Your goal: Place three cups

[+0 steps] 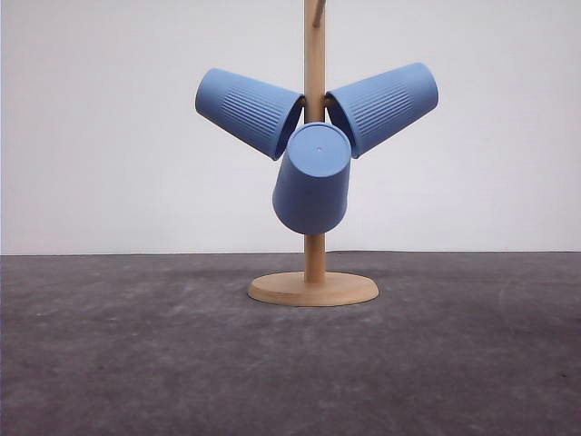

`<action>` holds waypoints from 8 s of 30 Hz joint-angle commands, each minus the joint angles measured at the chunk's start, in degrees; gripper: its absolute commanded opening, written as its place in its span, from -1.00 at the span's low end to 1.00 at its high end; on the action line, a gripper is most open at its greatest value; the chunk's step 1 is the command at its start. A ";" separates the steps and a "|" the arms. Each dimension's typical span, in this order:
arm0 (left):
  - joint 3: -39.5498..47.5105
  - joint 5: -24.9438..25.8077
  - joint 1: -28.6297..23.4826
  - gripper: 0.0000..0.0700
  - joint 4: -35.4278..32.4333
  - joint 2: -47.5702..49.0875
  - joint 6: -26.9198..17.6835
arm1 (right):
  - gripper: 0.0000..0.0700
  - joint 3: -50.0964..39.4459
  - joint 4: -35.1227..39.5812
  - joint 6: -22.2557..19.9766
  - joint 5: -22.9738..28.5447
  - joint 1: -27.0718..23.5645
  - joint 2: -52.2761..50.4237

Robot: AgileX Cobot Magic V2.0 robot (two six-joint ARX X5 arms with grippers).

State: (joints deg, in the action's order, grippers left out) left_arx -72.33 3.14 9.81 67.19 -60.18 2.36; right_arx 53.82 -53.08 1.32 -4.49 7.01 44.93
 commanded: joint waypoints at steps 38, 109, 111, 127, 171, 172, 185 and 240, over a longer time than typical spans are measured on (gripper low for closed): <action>71.60 -0.61 -7.41 -0.97 -57.47 60.04 2.80 | -0.95 0.61 0.74 0.63 0.02 0.02 0.22; 71.54 -0.59 -7.37 -0.97 -58.17 59.91 2.87 | -0.95 -53.09 44.06 1.03 1.57 -6.78 -44.43; 71.54 -0.59 -7.37 -0.97 -58.20 59.91 2.87 | -0.95 -53.09 44.08 1.03 1.57 -6.78 -44.43; 71.54 -0.59 -7.37 -0.97 -58.19 59.91 2.87 | -0.95 -53.09 44.06 1.03 1.57 -6.78 -44.43; 71.54 -0.59 -7.38 -0.97 -58.19 59.91 2.87 | -0.95 -53.09 44.06 1.03 1.57 -6.78 -44.43; 71.54 -0.59 -7.38 -0.97 -58.19 59.91 2.87 | -0.95 -53.09 44.06 1.03 1.57 -6.78 -44.43; 71.54 -0.59 -7.37 -0.97 -58.19 59.91 2.87 | -0.95 -53.09 44.06 1.03 1.57 -6.76 -44.43; 71.54 -0.59 -7.37 -0.97 -58.19 59.91 2.87 | -0.95 -53.09 44.06 1.03 1.57 -6.78 -44.43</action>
State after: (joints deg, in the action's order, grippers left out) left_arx -1.52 2.66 2.39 9.91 -0.25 5.39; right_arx 0.95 -9.67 1.76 -2.96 0.27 0.62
